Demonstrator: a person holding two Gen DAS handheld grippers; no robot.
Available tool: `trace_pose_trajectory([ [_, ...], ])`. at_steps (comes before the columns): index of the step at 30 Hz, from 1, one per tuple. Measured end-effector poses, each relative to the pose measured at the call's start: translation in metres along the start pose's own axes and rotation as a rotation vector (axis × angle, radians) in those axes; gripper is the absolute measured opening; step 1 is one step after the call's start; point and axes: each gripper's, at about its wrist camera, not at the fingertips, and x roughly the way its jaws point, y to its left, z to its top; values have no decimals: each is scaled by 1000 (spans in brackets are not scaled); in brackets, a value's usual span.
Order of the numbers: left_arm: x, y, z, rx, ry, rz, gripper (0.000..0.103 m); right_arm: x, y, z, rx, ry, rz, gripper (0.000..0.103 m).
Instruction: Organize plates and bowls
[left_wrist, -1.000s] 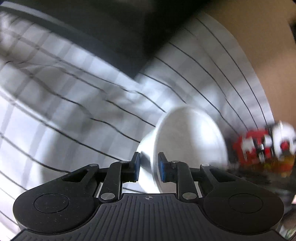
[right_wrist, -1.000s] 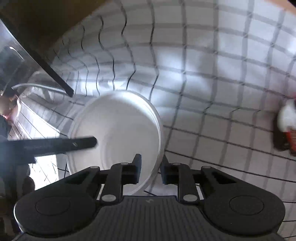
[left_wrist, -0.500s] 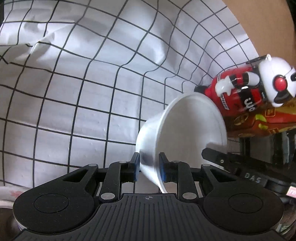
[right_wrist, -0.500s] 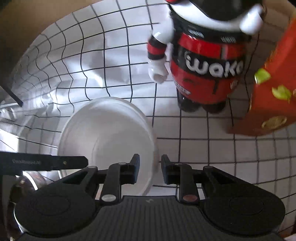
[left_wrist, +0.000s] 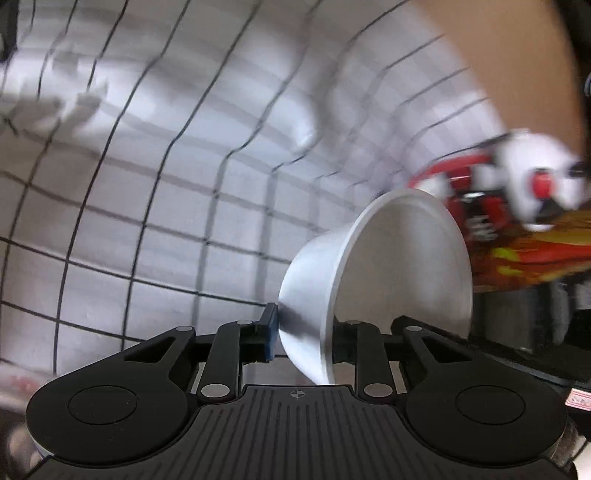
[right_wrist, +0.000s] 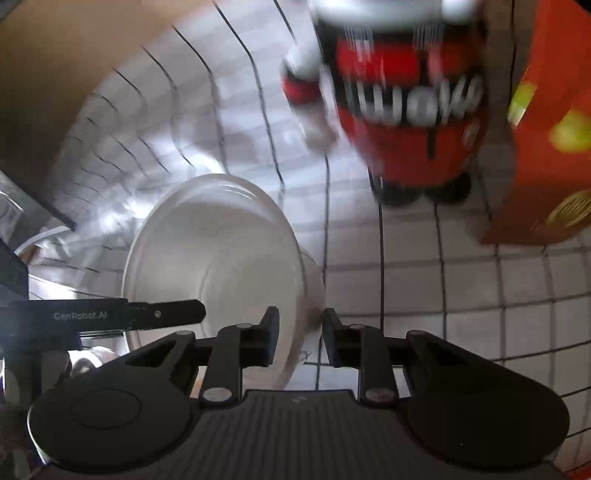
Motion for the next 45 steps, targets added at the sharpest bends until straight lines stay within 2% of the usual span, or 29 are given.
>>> trace_pose_trajectory([
  [4, -65, -37, -26, 94, -122, -13, 28, -68, 21, -15, -59, -110, 53, 26],
  [8, -102, -50, -48, 103, -87, -23, 29, -113, 40, -42, -139, -141, 65, 27],
  [11, -110, -50, -71, 95, -45, -15, 28, -123, 41, -65, -136, -107, 54, 27],
  [17, -100, -45, -117, 73, 61, -7, 33, -122, 41, -105, -152, -57, -2, 28],
  [22, -81, -24, -130, 22, 99, 5, 34, -97, 34, -121, -127, -18, -28, 28],
  [26, -81, -11, -132, -9, 68, 45, 33, -87, 34, -127, -129, -24, -84, 28],
  [32, -103, -11, -132, -11, -1, 42, 33, -90, 38, -125, -146, -34, -88, 30],
  [35, -96, -11, -133, -32, 3, 46, 32, -82, 38, -121, -153, -21, -87, 30],
  [38, -83, -9, -142, -41, 41, 48, 29, -78, 43, -125, -187, -1, -95, 33],
  [42, -83, -9, -151, -22, 27, 56, 27, -78, 52, -136, -272, 20, -125, 34],
  [45, -86, -13, -157, 36, 12, 87, 26, -77, 54, -142, -298, 34, -142, 33],
])
